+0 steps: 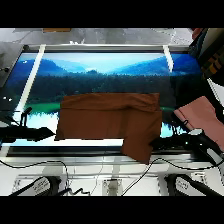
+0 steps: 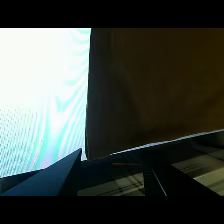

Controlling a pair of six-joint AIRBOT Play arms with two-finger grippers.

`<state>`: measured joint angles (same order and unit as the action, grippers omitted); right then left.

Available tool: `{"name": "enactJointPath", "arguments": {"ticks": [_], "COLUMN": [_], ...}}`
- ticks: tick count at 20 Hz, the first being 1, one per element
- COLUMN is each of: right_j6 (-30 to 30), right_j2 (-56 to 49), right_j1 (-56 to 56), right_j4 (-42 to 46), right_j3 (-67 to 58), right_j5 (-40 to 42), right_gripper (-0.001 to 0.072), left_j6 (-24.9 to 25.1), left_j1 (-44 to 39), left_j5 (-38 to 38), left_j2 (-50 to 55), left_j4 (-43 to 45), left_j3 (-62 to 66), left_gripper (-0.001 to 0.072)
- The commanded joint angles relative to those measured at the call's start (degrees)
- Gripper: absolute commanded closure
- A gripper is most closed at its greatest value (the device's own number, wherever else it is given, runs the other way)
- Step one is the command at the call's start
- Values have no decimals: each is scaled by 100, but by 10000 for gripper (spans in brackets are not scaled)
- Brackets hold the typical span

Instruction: Fold the clothes and pants, and hang the long-sleeved shirts on hangers.

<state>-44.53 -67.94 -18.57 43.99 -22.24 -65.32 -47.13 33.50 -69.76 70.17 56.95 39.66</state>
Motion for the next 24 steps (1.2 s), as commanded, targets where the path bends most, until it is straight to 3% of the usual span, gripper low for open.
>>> {"name": "enactJointPath", "arguments": {"ticks": [1,2,9,13,16,20,22,23,24], "right_j6": [24,24,24,31,33,39,74,74,74], "right_j2": [-15,-15,-13,-13,-2,2,4,4,4], "right_j1": [313,313,313,313,313,313,313,313,313], "right_j4": [-17,-20,-37,-42,-70,-151,-280,-313,-363], "right_j3": [2,2,2,0,-15,-15,-39,-114,-229], "right_j5": [81,79,61,87,92,85,76,2,-125], "right_gripper": [644,696,697,697,697,696,697,696,697], "left_j6": [2,2,4,7,7,271,400,404,413], "left_j1": [7,7,7,4,2,-85,-160,-177,-190], "left_j5": [13,13,195,367,601,479,308,243,164], "left_j2": [2,2,302,743,942,955,955,955,949], "left_j4": [9,28,186,-210,-608,-756,-754,-769,-815], "left_j3": [-2,-2,-219,-216,-216,-216,-214,-210,-190], "left_gripper": [273,273,273,275,320,573,608,690,691]}}
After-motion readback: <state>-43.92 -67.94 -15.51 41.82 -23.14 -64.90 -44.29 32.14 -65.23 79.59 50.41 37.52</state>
